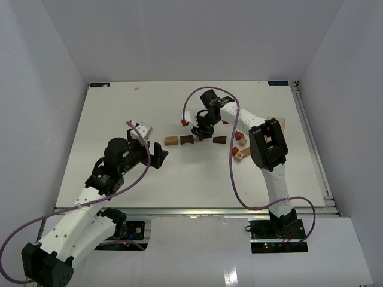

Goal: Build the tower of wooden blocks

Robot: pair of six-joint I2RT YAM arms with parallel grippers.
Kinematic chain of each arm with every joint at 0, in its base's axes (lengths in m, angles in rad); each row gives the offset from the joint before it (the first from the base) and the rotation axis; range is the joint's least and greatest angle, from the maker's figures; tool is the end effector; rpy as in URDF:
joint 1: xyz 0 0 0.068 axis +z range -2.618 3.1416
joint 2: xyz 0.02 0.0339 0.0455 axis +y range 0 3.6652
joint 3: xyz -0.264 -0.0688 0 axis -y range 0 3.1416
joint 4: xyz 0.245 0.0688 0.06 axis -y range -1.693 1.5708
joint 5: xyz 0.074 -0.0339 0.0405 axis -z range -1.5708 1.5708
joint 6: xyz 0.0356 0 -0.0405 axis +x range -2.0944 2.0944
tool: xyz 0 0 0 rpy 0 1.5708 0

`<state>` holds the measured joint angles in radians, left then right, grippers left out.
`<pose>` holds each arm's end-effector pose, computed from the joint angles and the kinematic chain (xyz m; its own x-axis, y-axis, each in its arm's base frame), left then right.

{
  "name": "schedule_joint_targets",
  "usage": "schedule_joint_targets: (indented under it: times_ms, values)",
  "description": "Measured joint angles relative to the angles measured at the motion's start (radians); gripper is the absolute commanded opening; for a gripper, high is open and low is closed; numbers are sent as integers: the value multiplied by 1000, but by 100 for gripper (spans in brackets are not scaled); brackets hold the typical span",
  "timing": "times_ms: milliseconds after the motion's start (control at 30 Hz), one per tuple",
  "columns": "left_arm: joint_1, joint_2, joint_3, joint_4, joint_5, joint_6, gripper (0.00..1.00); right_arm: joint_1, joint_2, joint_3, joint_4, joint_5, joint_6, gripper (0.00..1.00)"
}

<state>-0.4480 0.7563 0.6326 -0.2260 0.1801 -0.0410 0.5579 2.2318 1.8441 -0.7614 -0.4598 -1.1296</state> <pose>0.1603 -0.0841 0.2866 -0.3322 0.1149 -0.9362 0.5647 0.8192 -0.0998 0.3945 0.2648 0.1882 0.2378 -0.8068 -0.5409 -0.9683 -0.1532 -0.1972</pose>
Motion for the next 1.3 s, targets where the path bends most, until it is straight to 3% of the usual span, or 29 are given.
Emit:
schedule_joint_targets:
  times_ms: [567, 833, 1100, 1300]
  values:
    - [0, 0, 0, 0, -2, 0, 98, -7, -10, 7, -11, 10, 52, 67]
    - [0, 0, 0, 1, -5, -1, 98, -66, -161, 33, 27, 7, 186, 75]
    - [1, 32, 1, 56, 34, -63, 98, -155, -476, -248, 220, -59, 463, 83]
    - [-4, 310, 175, 72, 99, -158, 94, -264, -700, -507, 306, -211, 598, 88]
